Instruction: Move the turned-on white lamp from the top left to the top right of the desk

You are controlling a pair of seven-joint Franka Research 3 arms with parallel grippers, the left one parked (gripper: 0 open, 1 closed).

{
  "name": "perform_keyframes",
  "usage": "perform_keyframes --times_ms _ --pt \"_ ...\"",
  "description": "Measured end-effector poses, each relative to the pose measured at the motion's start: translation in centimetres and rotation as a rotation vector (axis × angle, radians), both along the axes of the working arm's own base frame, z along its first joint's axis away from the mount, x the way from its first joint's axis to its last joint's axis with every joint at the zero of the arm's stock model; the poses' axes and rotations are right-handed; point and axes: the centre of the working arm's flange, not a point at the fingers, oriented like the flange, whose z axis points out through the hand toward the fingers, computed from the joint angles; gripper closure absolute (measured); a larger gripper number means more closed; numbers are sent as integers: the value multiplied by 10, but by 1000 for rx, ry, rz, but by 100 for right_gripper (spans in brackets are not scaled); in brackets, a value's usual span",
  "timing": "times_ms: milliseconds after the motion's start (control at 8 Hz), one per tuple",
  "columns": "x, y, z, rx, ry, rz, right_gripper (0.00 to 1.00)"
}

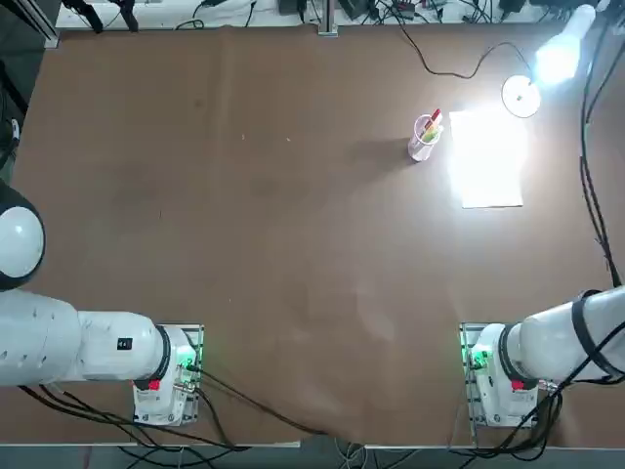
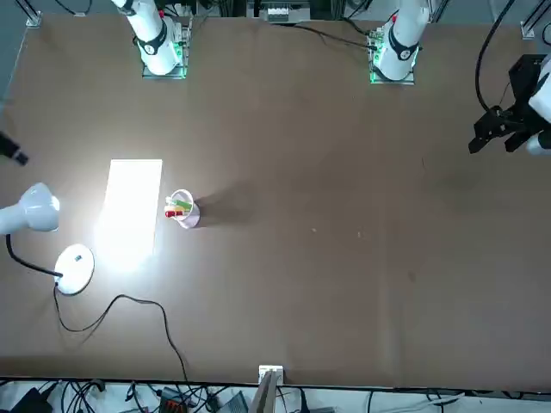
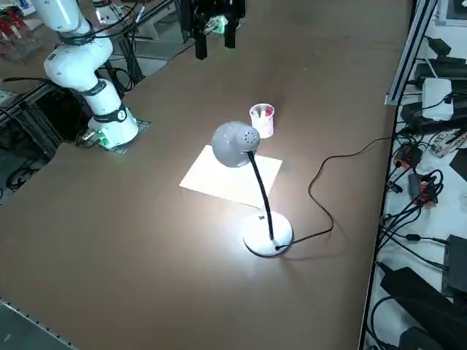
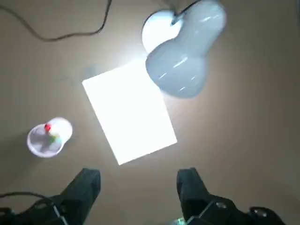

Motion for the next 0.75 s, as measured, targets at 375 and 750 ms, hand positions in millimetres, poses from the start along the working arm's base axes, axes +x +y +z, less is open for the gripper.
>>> perform_keyframes --times_ms 375,750 --pt "-6 75 -17 97 107 213 0" --pt "2 67 -13 120 51 371 0"
